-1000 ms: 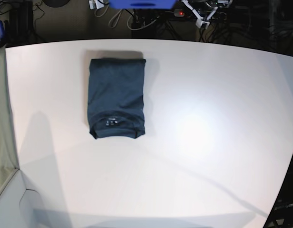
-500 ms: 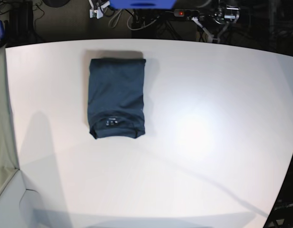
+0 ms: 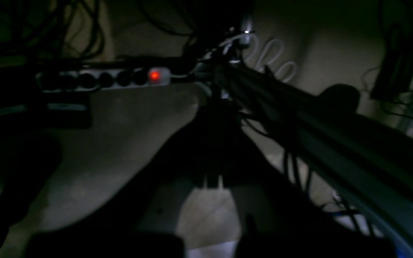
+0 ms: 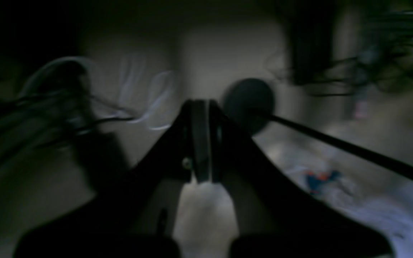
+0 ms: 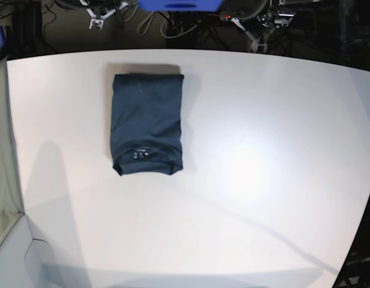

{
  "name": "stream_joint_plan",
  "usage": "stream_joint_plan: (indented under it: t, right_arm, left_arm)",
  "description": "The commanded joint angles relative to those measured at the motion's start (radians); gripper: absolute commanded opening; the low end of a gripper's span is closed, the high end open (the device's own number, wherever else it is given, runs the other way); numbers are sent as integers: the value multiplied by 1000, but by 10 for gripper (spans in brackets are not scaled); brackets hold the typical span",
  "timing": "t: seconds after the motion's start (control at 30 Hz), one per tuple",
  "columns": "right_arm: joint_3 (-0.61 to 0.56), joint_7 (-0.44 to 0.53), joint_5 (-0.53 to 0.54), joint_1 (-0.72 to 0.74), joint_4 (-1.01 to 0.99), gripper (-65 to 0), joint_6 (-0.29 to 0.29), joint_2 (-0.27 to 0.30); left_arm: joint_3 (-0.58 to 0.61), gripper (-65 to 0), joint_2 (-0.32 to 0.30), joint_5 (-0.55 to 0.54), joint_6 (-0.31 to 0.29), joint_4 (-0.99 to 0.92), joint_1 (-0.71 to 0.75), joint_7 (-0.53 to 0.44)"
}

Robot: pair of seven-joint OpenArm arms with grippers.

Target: Layout the t-shirt on the table in an organized manner, then fold the t-shirt properly

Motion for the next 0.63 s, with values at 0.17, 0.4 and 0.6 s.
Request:
stream_joint_plan:
  t: [0.17,0.4,0.6]
  right_arm:
    - [5,21,3,19,1,-650,-73,-8]
    - [-17,21,2,22,0,-650,-67,-21]
    - [-127,20,3,17,-2,-650,-67,15]
  left_arm:
    - [2,-649,-4,-2,-6,-2,23,26]
    - [-6,-649,38,-11,-6,-1,23,78]
    - [-8,-649,67,-14,-6,-1,9,147]
